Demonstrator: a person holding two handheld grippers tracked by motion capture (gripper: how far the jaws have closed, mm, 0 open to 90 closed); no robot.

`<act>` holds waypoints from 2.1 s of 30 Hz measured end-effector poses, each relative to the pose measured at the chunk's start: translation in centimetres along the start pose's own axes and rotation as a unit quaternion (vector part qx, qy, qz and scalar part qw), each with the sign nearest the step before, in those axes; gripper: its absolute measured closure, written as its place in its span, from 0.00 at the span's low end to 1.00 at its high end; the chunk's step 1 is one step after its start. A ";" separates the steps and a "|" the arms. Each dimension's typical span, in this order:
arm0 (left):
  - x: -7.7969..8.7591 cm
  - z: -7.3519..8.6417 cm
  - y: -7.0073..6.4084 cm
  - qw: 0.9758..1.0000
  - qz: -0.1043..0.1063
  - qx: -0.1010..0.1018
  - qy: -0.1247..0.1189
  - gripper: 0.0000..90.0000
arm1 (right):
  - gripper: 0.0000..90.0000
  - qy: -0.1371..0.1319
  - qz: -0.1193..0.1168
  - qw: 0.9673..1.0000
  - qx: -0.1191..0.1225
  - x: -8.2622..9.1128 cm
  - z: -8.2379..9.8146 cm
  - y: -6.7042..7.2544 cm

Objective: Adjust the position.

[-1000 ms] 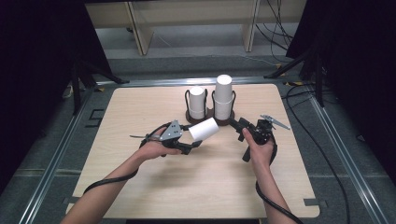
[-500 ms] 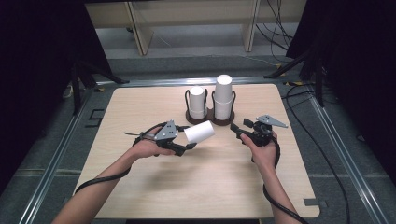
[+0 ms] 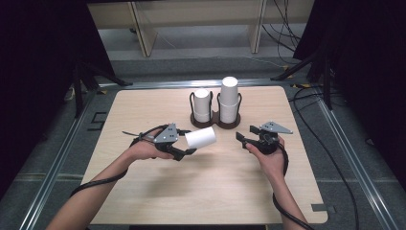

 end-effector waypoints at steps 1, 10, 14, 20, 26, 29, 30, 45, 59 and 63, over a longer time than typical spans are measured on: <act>0.1 0.0 0.1 1.000 0.000 -0.003 0.004 0.33 | 0.31 0.000 0.000 1.000 0.000 0.0 0.0 0.0; 0.8 -0.1 0.1 0.999 0.029 -0.021 0.037 0.34 | 0.31 0.005 -0.016 1.000 0.012 0.0 0.4 0.3; 0.9 -0.2 0.0 0.998 0.032 -0.028 0.047 0.34 | 0.31 0.003 -0.013 0.999 0.029 0.0 0.4 0.3; 1.0 -0.6 -0.1 0.994 0.057 -0.054 0.073 0.34 | 0.31 0.014 -0.022 0.999 0.027 0.2 0.6 0.4; 1.1 -0.9 0.4 0.992 0.066 -0.061 0.086 0.34 | 0.31 0.022 -0.030 0.999 0.032 0.5 0.8 0.3; 1.1 -1.2 0.7 0.991 0.065 -0.067 0.094 0.34 | 0.31 0.019 -0.028 0.998 0.052 0.6 0.7 0.2; 1.1 -1.3 0.7 0.991 0.066 -0.069 0.096 0.34 | 0.31 0.021 -0.023 0.998 0.060 0.7 0.7 0.1; 0.9 -1.9 0.6 0.984 0.082 -0.088 0.132 0.35 | 0.31 0.021 -0.034 0.996 0.080 1.0 0.7 0.3; 1.5 -2.5 0.8 0.976 0.085 -0.098 0.176 0.35 | 0.31 0.025 -0.050 0.994 0.097 0.7 0.7 1.0; 1.3 -2.6 0.8 0.974 0.090 -0.100 0.181 0.35 | 0.31 0.029 -0.056 0.993 0.102 0.6 0.7 1.2</act>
Point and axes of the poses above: each handheld gripper's, and its own axes: x roughly backward along the jaws, z roughly out of its underside, y roughly to its left, the point moved 5 cm from there along -x, roughly forward along the jaws, and after that the axes turned 12 degrees about z, right-handed, at the moved point
